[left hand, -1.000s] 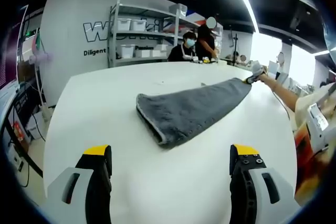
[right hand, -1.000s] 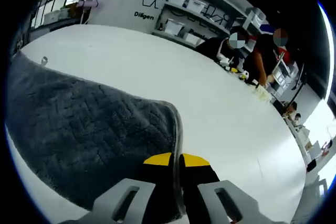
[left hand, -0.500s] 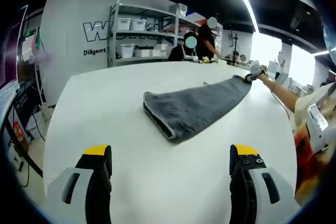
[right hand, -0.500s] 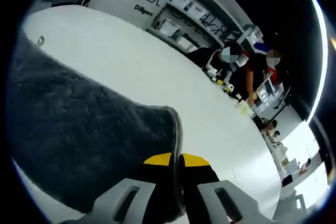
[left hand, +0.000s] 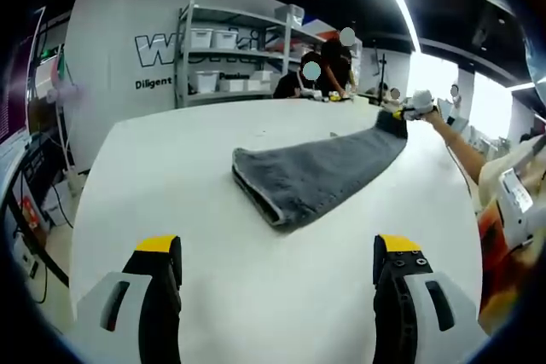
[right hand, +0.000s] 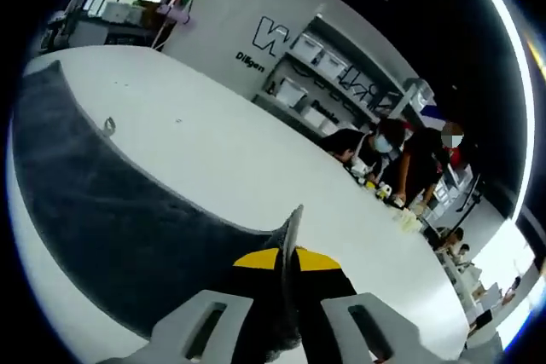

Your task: Fold the towel on the table until its edges align and the towel forms a compact rectangular stack.

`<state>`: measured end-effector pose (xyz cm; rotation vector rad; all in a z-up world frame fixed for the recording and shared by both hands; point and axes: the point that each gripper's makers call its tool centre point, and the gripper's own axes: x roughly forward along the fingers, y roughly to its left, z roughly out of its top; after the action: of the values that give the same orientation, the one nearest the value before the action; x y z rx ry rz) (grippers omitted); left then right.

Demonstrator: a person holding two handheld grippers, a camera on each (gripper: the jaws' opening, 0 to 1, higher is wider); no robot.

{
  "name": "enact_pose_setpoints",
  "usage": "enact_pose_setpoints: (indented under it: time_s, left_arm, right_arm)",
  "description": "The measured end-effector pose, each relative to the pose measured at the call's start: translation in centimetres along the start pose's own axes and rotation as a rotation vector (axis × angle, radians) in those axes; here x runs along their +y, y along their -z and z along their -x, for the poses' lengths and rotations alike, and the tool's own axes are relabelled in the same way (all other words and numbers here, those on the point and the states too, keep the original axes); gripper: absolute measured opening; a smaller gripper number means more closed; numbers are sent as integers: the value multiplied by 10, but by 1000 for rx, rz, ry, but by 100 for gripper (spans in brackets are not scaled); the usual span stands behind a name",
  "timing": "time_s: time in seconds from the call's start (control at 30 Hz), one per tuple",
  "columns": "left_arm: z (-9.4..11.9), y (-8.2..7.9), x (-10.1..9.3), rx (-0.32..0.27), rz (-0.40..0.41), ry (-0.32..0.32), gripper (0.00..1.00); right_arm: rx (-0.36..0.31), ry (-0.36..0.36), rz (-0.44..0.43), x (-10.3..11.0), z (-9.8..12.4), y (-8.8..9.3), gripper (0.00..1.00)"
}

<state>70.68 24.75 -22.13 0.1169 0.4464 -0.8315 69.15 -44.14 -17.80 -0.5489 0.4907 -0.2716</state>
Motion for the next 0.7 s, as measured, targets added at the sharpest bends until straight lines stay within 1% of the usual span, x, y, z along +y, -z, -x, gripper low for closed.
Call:
enact_pose_setpoints:
  time_s: [0.1, 0.27, 0.4, 0.53, 0.6, 0.7]
  left_arm:
    - [1, -1, 1, -2, -1, 2, 91]
    - [1, -1, 1, 0, 1, 3, 91]
    - [0, 0, 0, 0, 2, 4, 91]
    - [0, 0, 1, 2, 2, 4, 91]
    - [0, 0, 0, 2, 2, 4, 91]
    - [0, 0, 0, 3, 1, 6, 91]
  right_arm:
    - [-12, -24, -1, 8, -1, -5, 1]
    - [-39, -93, -16, 33, 3, -13, 1]
    - [-46, -153, -24, 53, 4, -17, 1]
    - [-41, -227, -26, 75, 5, -16, 1]
    - [-36, -237, -21, 83, 3, -14, 1]
    - [-25, -245, -24, 84, -3, -10, 1]
